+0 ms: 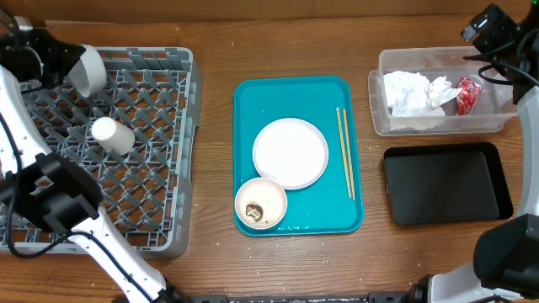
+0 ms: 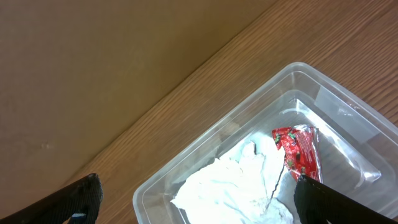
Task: Sort waste into correct bins and load items into the dishwasher
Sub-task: 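Lift the saucer and carry it toward the dish rack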
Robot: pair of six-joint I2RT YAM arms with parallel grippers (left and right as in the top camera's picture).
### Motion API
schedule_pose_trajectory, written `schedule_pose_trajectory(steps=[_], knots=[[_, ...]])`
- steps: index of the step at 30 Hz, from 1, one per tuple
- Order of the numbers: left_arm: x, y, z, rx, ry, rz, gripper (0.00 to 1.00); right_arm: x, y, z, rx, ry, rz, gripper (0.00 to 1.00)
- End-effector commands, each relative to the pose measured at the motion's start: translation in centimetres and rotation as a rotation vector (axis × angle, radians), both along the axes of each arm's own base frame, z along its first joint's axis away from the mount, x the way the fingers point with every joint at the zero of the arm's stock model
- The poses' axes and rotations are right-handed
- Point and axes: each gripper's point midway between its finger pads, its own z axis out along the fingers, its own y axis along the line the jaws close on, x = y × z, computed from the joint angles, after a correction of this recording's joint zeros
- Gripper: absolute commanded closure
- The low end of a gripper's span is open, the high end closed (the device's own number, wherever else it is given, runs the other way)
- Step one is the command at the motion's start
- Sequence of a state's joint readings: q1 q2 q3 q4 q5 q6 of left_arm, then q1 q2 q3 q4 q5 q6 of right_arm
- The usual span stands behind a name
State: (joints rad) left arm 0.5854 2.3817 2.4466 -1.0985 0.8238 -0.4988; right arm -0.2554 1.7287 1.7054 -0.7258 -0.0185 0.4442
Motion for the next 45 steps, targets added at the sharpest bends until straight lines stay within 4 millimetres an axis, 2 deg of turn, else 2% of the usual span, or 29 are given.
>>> schedule_pose_trajectory(steps=[1,6,14,24,32,40,43,45], knots=[[-0.1,0.0,-0.4,-0.133,-0.052,-0.050,0.96,-0.2,-0.2,1.4,-0.011,-0.031,-0.013,0.00],[0.3,0.3,-0.8,-0.231,-0.131,-0.102,0.96,-0.2,-0.2,1.4,-0.011,-0.031,-0.013,0.00],[-0.3,1.4,-1.4,-0.239,-0.111,-0.074,0.96,-0.2,-0.2,1.4,-0.011,-0.031,-0.013,0.00],[-2.9,4.9,-1.9,-0.184,-0.130,-0.050,0.96,-0.2,-0.2,1.4,-0.011,-0.031,-0.013,0.00],[-4.2,6.1,-2.7,-0.160,-0.100,-0.030,0.95,-0.2,-0.2,1.4,-0.011,-0.031,-0.013,0.00],[-5.6,6.6,-4.9,-0.108,0.028,0.005,0.96,-0.2,-0.2,1.4,-0.011,-0.031,-0.013,0.00],[-5.4,6.4,-4.4,-0.118,-0.005,-0.013,0.96,-0.2,-0.2,1.4,-0.011,-0.031,-0.013,0.00],[-4.9,5.8,-3.1,-0.147,-0.081,-0.049,0.96,-0.2,-0.2,1.4,-0.011,-0.031,-0.013,0.00]])
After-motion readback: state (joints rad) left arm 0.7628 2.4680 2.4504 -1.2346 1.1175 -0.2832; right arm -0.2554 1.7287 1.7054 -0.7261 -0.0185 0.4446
